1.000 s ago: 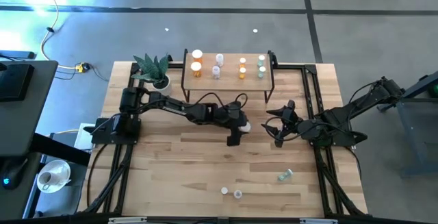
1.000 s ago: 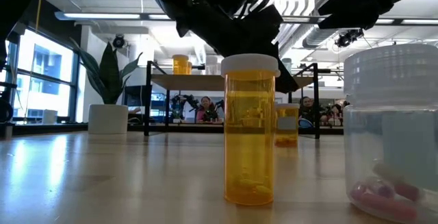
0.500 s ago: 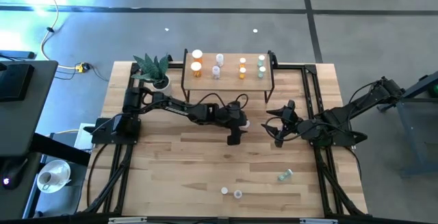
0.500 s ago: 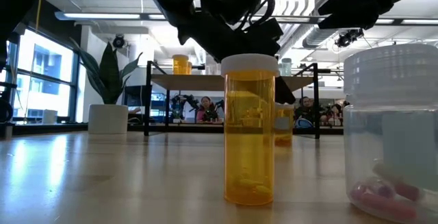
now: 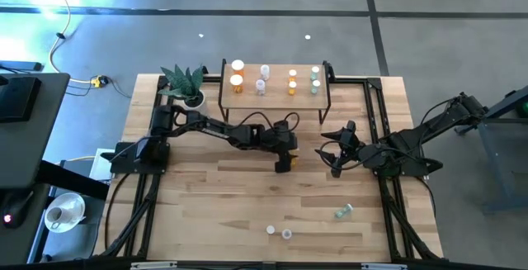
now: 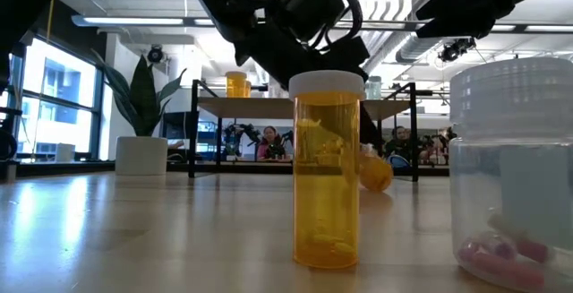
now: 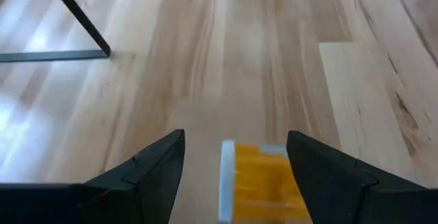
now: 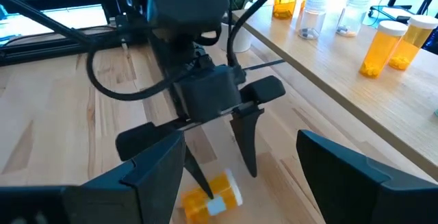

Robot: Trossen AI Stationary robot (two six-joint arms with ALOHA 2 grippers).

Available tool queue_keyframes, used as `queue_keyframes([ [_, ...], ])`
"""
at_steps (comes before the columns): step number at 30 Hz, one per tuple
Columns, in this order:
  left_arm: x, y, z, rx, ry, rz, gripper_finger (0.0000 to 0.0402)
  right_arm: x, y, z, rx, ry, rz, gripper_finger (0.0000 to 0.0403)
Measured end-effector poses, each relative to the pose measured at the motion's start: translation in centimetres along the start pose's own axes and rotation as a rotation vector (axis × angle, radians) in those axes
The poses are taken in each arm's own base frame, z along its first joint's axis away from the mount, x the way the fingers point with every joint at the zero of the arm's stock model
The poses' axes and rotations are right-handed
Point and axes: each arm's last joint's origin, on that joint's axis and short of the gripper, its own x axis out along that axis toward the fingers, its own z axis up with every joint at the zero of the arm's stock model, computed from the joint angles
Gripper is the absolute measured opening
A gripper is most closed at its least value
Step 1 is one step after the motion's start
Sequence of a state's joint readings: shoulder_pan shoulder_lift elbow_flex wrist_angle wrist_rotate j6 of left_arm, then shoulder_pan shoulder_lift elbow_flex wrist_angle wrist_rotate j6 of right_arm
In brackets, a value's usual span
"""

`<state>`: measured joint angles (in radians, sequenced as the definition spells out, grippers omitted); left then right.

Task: Pick and place medicine bottles onto shelf by color
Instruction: Put the large orange pill bottle aligned with the other large orange pill bottles on the shelf

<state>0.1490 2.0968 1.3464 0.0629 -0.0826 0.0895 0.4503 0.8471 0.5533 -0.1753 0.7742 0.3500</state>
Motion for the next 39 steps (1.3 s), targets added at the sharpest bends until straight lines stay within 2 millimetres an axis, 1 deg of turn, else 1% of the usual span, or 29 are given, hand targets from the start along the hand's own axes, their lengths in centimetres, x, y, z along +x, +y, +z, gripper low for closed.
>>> queue_keyframes([
  [11, -0.1, -0.6, -0.3, 0.012, 0.031, -0.008, 0.0248, 0.0, 0.0, -0.1, 0.014, 0.005, -0.001, 0.0272],
  [15, -1.1, -0.4, -0.1, 0.016, 0.082, -0.011, 0.0248, 0.0, 0.0, -0.1, 0.094, 0.008, 0.006, 0.0272],
  [21, -4.4, 0.0, 0.8, 0.032, 0.169, -0.016, 0.0248, 0.0, 0.0, 0.0, 0.214, 0.002, 0.005, 0.0272],
  [26, -7.7, 0.2, 2.3, 0.044, 0.161, -0.020, 0.0248, 0.3, -0.2, 0.3, 0.246, -0.014, -0.004, 0.0272],
  [28, -9.3, 0.3, 2.6, 0.046, 0.174, -0.023, 0.0248, 0.5, -0.2, 0.6, 0.273, -0.025, 0.023, 0.0272],
  [30, -10.6, 0.2, 3.0, 0.045, 0.138, -0.024, 0.0248, 0.6, -0.2, 1.1, 0.310, -0.048, 0.055, 0.0272],
  [32, -12.2, 0.3, 2.5, 0.030, 0.134, -0.024, 0.0248, 0.7, -0.3, 1.8, 0.325, -0.066, 0.074, 0.0272],
  [34, -13.2, 0.3, 1.9, -0.001, 0.091, -0.023, 0.0248, 0.6, -0.3, 2.8, 0.326, -0.079, 0.079, 0.0272],
  [36, -14.1, 0.2, 0.4, -0.037, 0.077, -0.023, 0.0248, 0.6, -0.3, 4.1, 0.326, -0.079, 0.078, 0.0272],
  [39, -14.9, 0.0, -1.4, -0.097, 0.001, -0.023, 0.0248, 0.8, -0.3, 5.7, 0.315, -0.044, 0.058, 0.0272],
])
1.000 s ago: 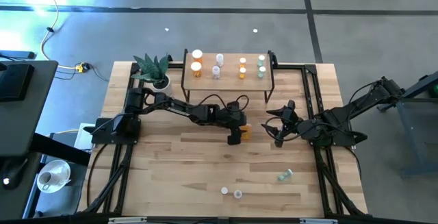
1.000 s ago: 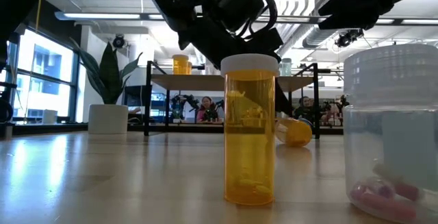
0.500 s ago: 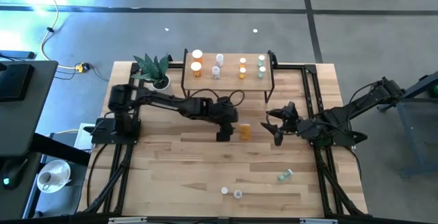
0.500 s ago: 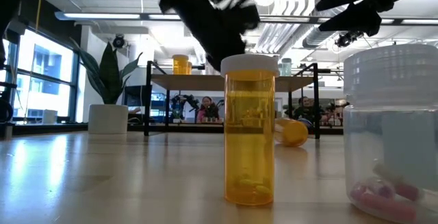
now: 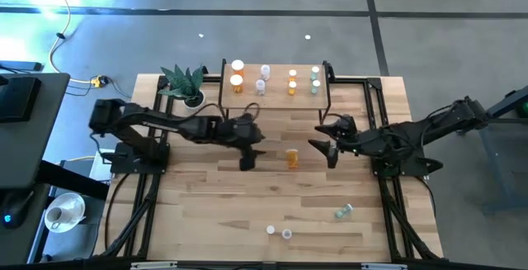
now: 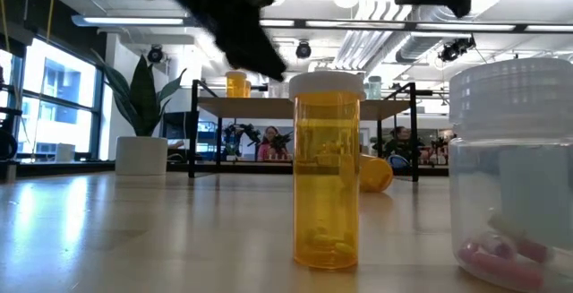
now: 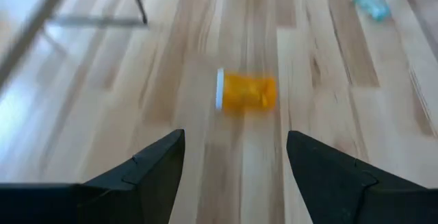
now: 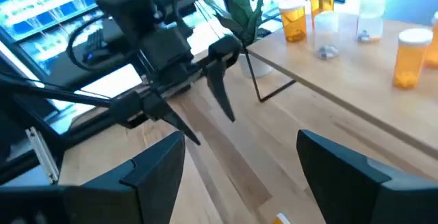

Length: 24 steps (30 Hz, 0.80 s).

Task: Pick and place medicine bottles onto shelf by color
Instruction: Put the large orange pill bottle aligned with the other large orange pill bottles on the shelf

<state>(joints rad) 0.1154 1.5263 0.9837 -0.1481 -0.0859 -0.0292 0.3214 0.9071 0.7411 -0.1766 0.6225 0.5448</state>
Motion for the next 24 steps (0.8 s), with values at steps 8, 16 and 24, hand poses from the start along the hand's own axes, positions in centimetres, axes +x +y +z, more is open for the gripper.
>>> queue_keyframes([
  [8, -1.4, -0.3, -4.6, -0.090, -0.125, -0.024, 0.0248, 2.4, 0.9, 2.6, 0.110, 0.270, -0.204, 0.0272],
  [16, -3.2, -0.1, -4.8, -0.071, -0.198, -0.026, 0.0248, 6.5, 0.7, 1.0, 0.304, 0.557, -0.367, 0.0272],
  [24, -4.1, -1.1, -4.8, -0.026, -0.194, -0.056, 0.0248, 10.9, 0.2, -2.4, 0.399, 0.670, -0.491, 0.0272],
])
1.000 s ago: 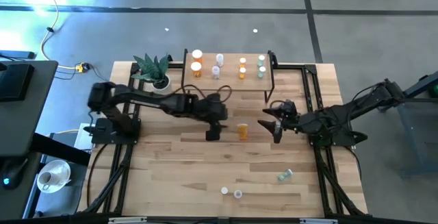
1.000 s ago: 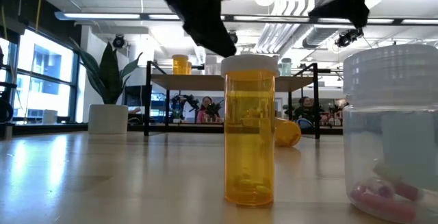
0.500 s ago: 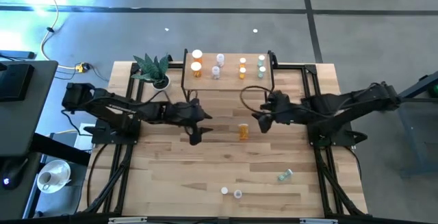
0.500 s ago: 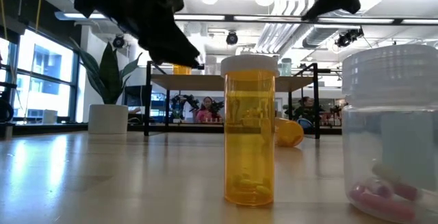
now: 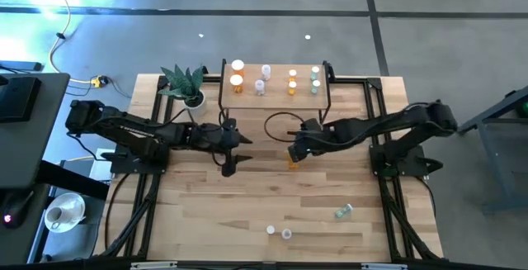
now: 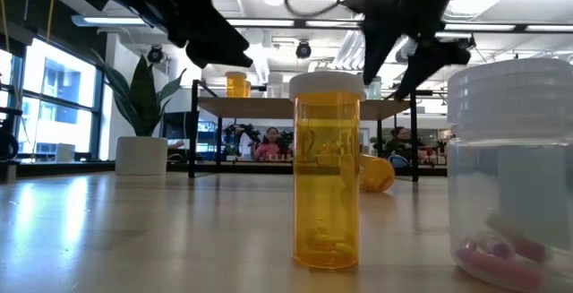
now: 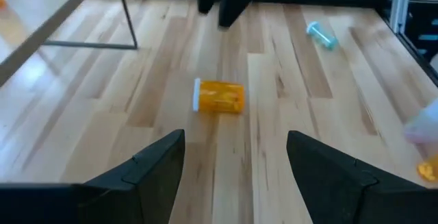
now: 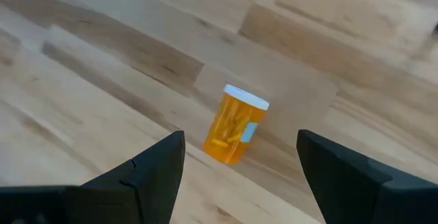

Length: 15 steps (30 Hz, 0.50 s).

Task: Pick and place medicine bottles onto shelf by color
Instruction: Put the large orange pill bottle aligned with the other large orange pill bottles on the shelf

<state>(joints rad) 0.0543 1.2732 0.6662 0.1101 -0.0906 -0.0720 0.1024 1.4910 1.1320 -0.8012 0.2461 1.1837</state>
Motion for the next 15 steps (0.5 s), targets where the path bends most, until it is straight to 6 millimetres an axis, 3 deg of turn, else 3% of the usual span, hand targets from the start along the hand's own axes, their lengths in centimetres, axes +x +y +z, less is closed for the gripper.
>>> queue_keyframes([
  [8, -0.1, -0.8, -0.2, 0.048, 0.017, -0.027, 0.0248, 5.1, 1.6, -0.5, 0.030, 0.084, -0.001, 0.0272],
  [15, -0.1, -1.1, -0.3, 0.054, 0.018, -0.037, 0.0248, 7.8, 1.5, -1.3, 0.035, 0.129, -0.088, 0.0272],
])
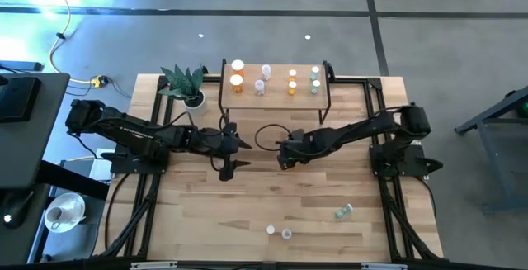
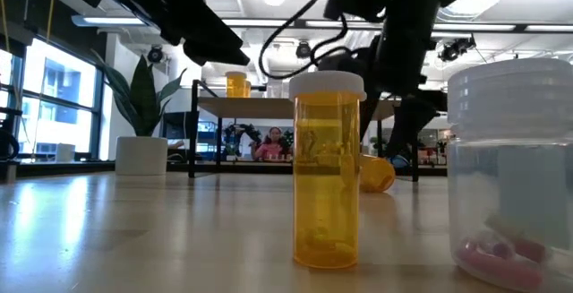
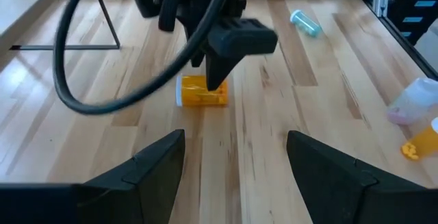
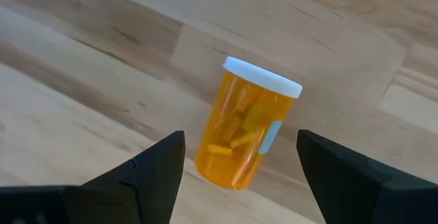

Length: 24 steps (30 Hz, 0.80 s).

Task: Pick and place medicine bottles onto shelf by color
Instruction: Put the large orange pill bottle aligned with the other large orange pill bottles on the shelf

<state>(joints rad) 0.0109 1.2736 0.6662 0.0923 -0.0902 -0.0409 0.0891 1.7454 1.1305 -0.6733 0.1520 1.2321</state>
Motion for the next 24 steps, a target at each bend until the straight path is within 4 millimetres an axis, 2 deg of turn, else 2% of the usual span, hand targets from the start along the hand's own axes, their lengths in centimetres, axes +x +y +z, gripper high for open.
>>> queue_keyframes([
  [13, 0.0, 0.0, -0.2, 0.002, 0.021, 0.005, 0.0248, 2.5, 0.0, -0.4, -0.039, 0.023, -0.069, 0.0264],
  [24, 0.0, 0.1, -0.2, 0.001, 0.022, 0.006, 0.0248, 3.1, 0.1, -0.5, -0.148, 0.029, -0.074, 0.0170],
])
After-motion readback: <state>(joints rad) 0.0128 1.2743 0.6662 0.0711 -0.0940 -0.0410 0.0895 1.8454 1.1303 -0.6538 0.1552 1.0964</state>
